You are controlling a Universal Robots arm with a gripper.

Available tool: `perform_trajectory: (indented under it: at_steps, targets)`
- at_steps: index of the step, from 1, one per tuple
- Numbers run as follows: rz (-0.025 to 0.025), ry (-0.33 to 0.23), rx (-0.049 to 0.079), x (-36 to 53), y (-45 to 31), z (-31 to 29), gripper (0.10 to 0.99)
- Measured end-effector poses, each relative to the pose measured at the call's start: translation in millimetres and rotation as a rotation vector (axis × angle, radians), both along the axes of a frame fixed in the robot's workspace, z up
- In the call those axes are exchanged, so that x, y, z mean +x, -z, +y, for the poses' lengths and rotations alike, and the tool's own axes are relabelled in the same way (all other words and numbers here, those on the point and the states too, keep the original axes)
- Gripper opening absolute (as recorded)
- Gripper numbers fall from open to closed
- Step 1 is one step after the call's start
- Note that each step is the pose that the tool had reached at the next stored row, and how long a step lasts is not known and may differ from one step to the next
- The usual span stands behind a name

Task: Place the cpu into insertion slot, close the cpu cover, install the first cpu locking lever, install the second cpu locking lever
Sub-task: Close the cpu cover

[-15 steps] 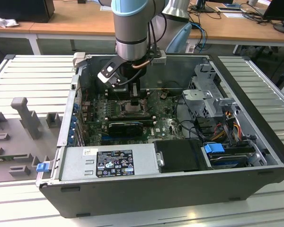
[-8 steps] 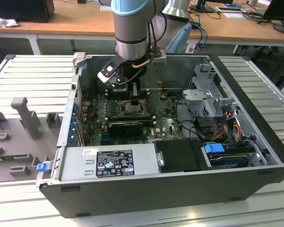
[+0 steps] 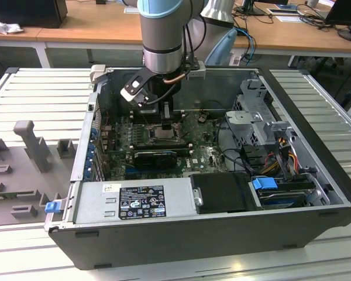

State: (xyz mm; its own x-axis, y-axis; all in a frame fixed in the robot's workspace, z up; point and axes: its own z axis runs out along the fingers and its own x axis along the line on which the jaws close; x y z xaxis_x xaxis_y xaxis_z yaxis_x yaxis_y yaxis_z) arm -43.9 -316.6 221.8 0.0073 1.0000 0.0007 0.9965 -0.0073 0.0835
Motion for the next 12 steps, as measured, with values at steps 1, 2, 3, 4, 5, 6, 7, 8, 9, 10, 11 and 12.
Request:
perform_trajectory:
  at_steps: [1, 2, 3, 4, 5, 6, 7, 8, 9, 10, 11, 12]
  targets:
    - [0.0001, 0.0, 0.0, 0.0, -0.4, 0.0, 0.106]
    - [0.0, 0.0, 0.0, 0.0, -0.7, 0.0, 0.106]
    - [0.0, 0.0, 0.0, 0.0, -1.0, 0.0, 0.106]
    - [0.0001, 0.0, 0.0, 0.0, -1.4, 0.0, 0.106]
    - [0.0002, 0.0, 0.0, 0.0, -1.8, 0.0, 0.106]
    - [0.0002, 0.0, 0.0, 0.0, -2.1, 0.0, 0.106]
    - [0.0001, 0.0, 0.0, 0.0, -2.4, 0.0, 0.106]
    - [0.0001, 0.0, 0.0, 0.0, -2.7, 0.0, 0.106]
    - [0.0001, 0.0, 0.0, 0.0, -3.5, 0.0, 0.106]
    - [0.0001, 0.0, 0.0, 0.0, -4.2, 0.0, 0.106]
    - [0.0001, 0.0, 0.0, 0.0, -5.4, 0.0, 0.106]
    - [0.0, 0.0, 0.0, 0.0, -6.4, 0.0, 0.106]
